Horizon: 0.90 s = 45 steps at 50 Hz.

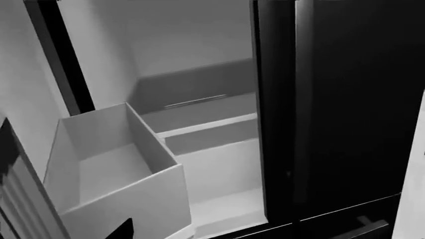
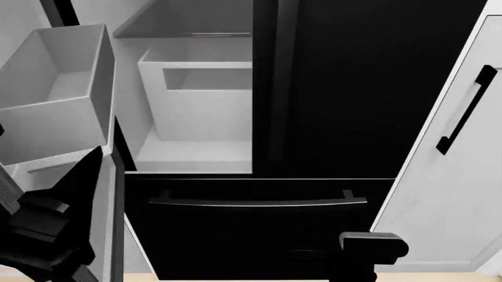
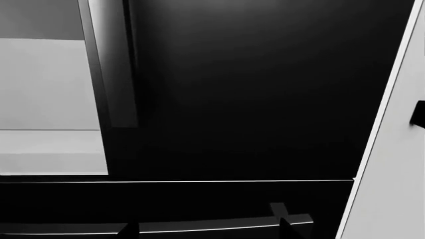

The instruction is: Open the fridge doors

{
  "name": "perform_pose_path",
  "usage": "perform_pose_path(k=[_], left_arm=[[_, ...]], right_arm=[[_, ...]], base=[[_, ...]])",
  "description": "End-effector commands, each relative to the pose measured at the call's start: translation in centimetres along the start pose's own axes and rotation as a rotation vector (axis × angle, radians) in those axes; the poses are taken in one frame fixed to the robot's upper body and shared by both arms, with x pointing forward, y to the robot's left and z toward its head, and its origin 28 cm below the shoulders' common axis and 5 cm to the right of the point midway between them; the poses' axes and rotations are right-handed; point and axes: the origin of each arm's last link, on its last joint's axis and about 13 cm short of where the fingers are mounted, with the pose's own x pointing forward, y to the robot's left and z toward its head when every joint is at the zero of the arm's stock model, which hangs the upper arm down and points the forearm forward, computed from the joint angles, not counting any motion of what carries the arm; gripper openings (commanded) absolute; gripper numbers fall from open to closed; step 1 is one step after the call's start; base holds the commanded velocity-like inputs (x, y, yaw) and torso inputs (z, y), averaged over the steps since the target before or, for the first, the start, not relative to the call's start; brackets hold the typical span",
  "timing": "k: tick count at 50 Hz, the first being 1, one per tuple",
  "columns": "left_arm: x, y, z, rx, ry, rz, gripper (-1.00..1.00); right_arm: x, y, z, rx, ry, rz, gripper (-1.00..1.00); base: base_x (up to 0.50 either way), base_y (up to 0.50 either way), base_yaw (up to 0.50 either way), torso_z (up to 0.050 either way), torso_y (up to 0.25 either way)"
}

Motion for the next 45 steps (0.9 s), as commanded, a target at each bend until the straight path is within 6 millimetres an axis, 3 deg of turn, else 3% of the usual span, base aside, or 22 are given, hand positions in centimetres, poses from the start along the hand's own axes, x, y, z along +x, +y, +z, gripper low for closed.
perform_pose_path(k=[1,25,45], left_arm=[[1.9,0.3,-1.5,0.001,0.013,-0.046,1.0],[4.4,1.4,-3.2,-0.053,0.006,-0.019,1.0],[4.3,1.3,-3.2,-0.07,0.004,0.077,1.0]], right_arm=[[0.0,0.0,0.0,0.006,0.001,-0.001,1.0],[0.0,-0.1,0.0,0.019,0.005,0.0,1.0],[-0.1,-0.1,0.0,0.021,0.005,0.001,1.0]], base=[[0.0,0.0,0.0,0.0,0.0],[0.0,0.0,0.0,0.0,0.0],[0.0,0.0,0.0,0.0,0.0]])
